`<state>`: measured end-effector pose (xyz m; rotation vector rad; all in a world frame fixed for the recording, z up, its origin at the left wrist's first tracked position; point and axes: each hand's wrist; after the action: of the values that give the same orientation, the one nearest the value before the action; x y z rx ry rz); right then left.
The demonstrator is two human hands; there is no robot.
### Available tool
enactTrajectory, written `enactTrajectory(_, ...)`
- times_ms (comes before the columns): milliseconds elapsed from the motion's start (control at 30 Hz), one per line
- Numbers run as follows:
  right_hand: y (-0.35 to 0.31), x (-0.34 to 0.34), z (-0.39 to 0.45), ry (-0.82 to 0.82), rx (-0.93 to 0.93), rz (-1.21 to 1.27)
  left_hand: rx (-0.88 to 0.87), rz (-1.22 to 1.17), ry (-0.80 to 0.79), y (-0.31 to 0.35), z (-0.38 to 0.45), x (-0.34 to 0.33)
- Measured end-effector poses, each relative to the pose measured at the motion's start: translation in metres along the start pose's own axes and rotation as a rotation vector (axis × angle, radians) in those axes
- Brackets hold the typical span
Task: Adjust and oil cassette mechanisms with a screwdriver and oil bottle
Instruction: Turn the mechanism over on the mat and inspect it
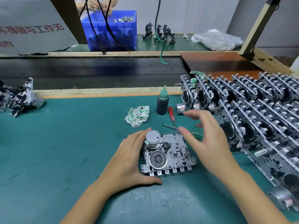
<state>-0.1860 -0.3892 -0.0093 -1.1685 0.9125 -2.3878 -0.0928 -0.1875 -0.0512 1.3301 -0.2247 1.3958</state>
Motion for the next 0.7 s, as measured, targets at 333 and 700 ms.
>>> enactTrajectory(333,0.011,-0.069,0.098,-0.122,-0.419,0.024,0.041,-0.045,-0.018,0.001,-0.002,-0.001)
enactTrajectory(700,-0.032,-0.039,0.059,0.123,-0.156,0.461,0.026,-0.023,-0.01,0.003,-0.002,-0.001)
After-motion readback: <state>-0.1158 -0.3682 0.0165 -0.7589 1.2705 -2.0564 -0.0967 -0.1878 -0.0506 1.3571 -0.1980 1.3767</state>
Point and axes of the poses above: each hand's wrist, its own z-axis towards the middle knuckle, its own x-axis out of the back of the hand, y = z × x, and after that the axes turned 6 degrees about y, right-handed
